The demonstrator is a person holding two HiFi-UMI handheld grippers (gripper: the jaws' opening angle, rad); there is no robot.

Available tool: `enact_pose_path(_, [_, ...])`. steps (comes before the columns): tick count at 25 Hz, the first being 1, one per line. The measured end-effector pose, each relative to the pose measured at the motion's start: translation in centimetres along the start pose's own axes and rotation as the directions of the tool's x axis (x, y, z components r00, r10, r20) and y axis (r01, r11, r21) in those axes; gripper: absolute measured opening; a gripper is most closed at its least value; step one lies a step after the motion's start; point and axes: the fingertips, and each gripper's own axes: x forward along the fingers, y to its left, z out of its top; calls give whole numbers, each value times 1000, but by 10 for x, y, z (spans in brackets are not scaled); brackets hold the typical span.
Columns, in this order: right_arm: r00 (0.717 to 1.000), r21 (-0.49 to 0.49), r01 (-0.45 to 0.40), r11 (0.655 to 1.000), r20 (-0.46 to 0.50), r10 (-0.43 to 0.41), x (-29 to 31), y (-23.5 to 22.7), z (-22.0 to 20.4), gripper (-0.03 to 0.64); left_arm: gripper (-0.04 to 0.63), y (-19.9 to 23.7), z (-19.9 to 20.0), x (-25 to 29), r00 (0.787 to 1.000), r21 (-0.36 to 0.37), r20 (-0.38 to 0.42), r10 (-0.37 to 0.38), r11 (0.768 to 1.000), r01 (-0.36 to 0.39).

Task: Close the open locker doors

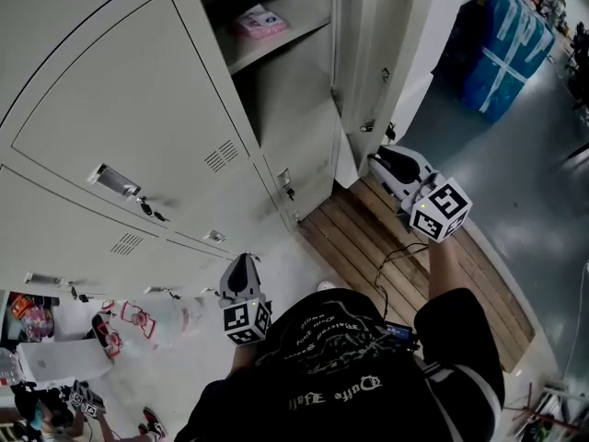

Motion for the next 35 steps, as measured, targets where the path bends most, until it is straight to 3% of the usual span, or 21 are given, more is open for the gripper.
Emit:
enact_pose_path(4, [999,-29,-40,999,4,40,23,19,1,84,8,4,-2,-6,999,-9,3,32,999,-32])
enact_pose_path(8, [999,-54,-24,998,27,26,42,35,2,81,8,8,-5,-11,998,-22,4,66,998,-66])
enact_pose_path(16, [996,-6,-46,999,81,46,83,55,3,72,8,17,-9,-17,992,-45,14,126,991,-125])
enact_pose_path(21, [993,-1,-87,996,77,86,110,65,5,66,8,23,-12,-21,985,-67,15,169,984,-168])
enact_pose_path(31, [994,-42,-100,994,44,102,165,73,6,63,8,32,-16,-27,969,-130,25,245,962,-240])
enact_pose_path(35, [997,-58,-74,996,20,75,182,66,3,32,8,40,-18,-33,958,-144,26,284,950,-278])
